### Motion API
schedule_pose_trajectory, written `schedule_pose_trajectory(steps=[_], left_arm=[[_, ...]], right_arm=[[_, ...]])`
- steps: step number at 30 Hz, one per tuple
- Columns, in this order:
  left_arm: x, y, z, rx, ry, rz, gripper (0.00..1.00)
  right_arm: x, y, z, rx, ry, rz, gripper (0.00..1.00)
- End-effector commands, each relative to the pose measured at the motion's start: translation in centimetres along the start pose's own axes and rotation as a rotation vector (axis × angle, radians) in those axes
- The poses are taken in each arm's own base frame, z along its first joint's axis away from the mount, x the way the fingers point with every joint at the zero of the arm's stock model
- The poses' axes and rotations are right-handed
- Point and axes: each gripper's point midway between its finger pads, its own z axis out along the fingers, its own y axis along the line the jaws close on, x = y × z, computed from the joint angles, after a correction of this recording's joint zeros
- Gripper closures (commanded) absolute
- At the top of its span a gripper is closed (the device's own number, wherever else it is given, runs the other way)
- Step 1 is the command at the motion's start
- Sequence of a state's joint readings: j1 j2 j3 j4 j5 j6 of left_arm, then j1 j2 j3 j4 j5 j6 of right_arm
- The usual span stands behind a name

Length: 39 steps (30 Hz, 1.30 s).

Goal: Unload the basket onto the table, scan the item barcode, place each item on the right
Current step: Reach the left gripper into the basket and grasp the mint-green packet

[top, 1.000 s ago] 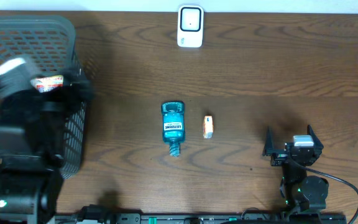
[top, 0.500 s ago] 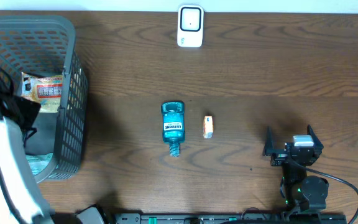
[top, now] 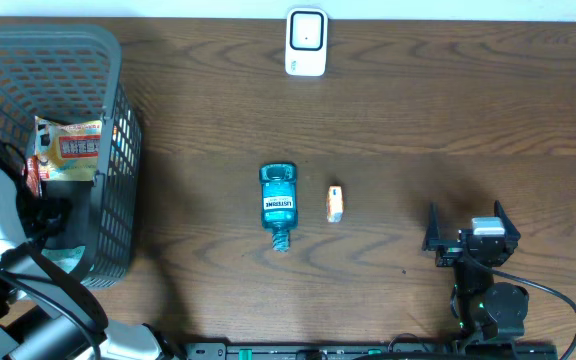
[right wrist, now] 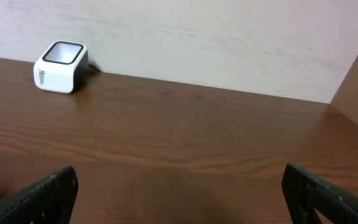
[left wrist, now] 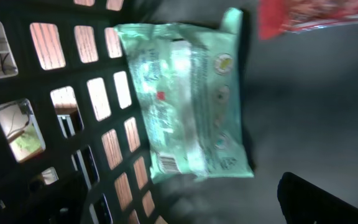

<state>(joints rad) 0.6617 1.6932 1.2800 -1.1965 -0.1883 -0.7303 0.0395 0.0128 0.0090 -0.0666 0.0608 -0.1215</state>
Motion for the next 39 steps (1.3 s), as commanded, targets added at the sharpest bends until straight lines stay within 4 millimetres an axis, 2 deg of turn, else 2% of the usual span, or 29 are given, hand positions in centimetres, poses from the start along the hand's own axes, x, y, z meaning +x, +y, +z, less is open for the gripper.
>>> schedule_pose_trajectory(steps=[1, 9, 10, 18, 19, 21, 23, 25, 26, 30, 33, 36, 39], left_arm=[[0.0, 0.6, 1.1, -0.018, 0.002, -0.019, 0.02], [-0.5, -0.8, 4.4, 0.028, -0.062, -0.003, 0.02], [-0.1, -0.8, 5.4, 0.026, -0.061, -0.003, 0.02], [1.5, -0.2, 9.0, 0.013, -0.063, -0.013, 0.01], [1.7, -0.1, 9.4, 0.013, -0.063, -0.014, 0.12], [2.0, 0.0, 9.9, 0.010, -0.061, -0.013, 0.46], [2.0, 0.0, 10.0, 0.013, -0.064, -0.013, 0.67], [1.7, -0.2, 9.8, 0.023, -0.074, -0.016, 0.81], [1.4, -0.4, 9.6, 0.031, -0.081, -0.019, 0.92], [0.0, -1.4, 7.7, 0.080, -0.120, -0.036, 0.92], [-1.4, -2.2, 4.9, 0.140, -0.155, -0.051, 0.92], [-2.7, -3.5, 0.3, 0.268, -0.192, -0.069, 0.92], [-3.4, -5.4, -6.0, 0.490, -0.224, -0.068, 0.92]], right_arm=[[0.2, -0.3, 0.0, 0.016, 0.004, -0.010, 0.01], [0.2, -0.3, 0.0, 0.016, 0.004, -0.010, 0.01], [0.2, -0.3, 0.0, 0.016, 0.004, -0.010, 0.01], [0.2, -0.3, 0.0, 0.016, 0.004, -0.010, 0.01], [0.2, -0.3, 0.0, 0.016, 0.004, -0.010, 0.01], [0.2, -0.3, 0.0, 0.016, 0.004, -0.010, 0.01], [0.2, -0.3, 0.0, 0.016, 0.004, -0.010, 0.01], [0.2, -0.3, 0.0, 0.016, 0.004, -0.010, 0.01], [0.2, -0.3, 0.0, 0.016, 0.004, -0.010, 0.01], [0.2, -0.3, 0.0, 0.016, 0.004, -0.010, 0.01], [0.2, -0.3, 0.0, 0.016, 0.004, -0.010, 0.01], [0.2, -0.3, 0.0, 0.016, 0.004, -0.010, 0.01], [0.2, -0.3, 0.0, 0.016, 0.004, -0.010, 0.01]])
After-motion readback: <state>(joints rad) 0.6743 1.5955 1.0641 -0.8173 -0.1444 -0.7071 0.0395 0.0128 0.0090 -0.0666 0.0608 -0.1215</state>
